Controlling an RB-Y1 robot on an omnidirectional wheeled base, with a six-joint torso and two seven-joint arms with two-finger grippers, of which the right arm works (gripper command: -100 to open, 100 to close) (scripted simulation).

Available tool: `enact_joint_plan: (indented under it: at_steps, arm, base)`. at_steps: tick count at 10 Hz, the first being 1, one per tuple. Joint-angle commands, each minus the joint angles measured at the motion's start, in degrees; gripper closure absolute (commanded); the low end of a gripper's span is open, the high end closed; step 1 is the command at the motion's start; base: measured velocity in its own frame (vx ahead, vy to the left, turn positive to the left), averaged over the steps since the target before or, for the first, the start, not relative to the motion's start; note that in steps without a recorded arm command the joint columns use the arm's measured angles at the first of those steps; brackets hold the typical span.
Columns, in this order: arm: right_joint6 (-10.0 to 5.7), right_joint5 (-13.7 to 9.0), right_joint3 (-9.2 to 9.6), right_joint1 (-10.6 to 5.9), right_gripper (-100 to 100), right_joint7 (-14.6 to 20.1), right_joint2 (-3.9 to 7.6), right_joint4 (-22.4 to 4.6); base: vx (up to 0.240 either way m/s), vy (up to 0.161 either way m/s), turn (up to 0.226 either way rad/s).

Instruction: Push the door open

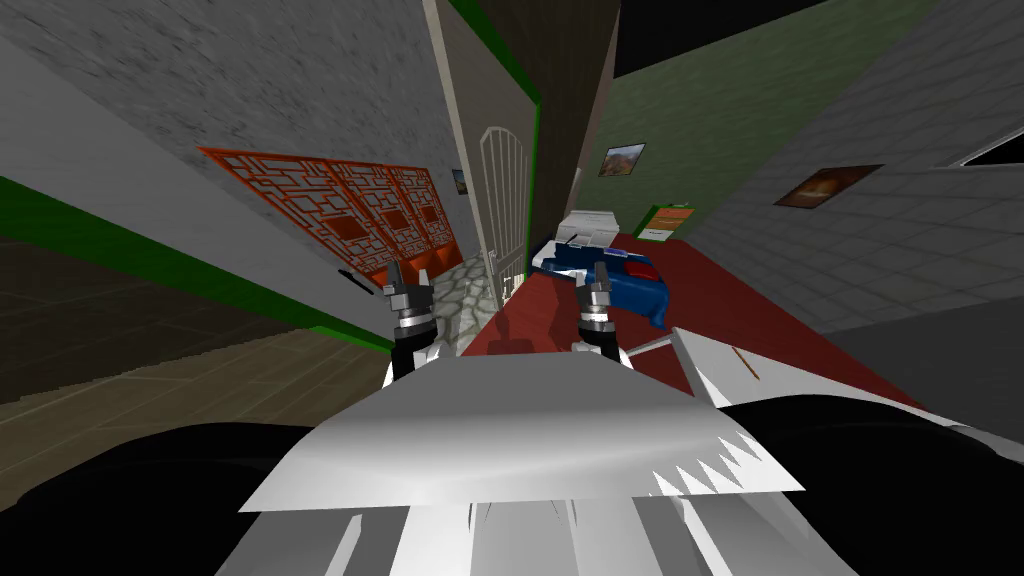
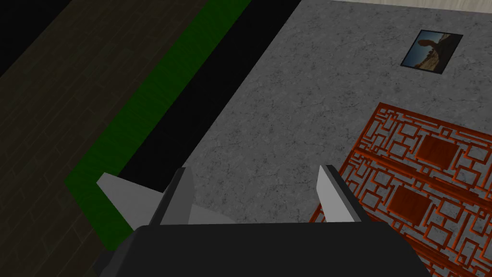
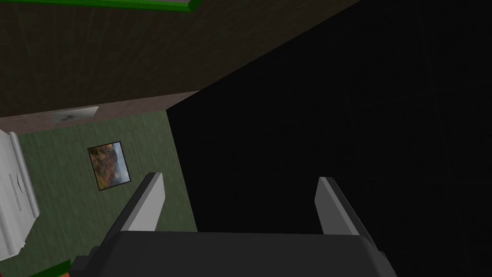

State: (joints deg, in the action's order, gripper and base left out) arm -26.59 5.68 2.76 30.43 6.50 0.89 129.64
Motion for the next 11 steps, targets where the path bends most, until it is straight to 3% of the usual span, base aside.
enact_joint_plan:
  at_steps: [1, 7, 11]
  arm:
    - [0.32, -0.18, 0.62, -1.17, -100, -0.11, 0.56, -1.98]
    - [1.41, -0.77, 2.69, -5.1, -100, -0.46, 1.94, -8.67]
    - [2.08, -1.13, 3.98, -7.52, -100, -0.68, 2.54, -12.79]
  base:
    - [0.02, -0.079, 0.145]
    - [0.159, -0.047, 0.114]
    - [0.08, -0.05, 0.093]
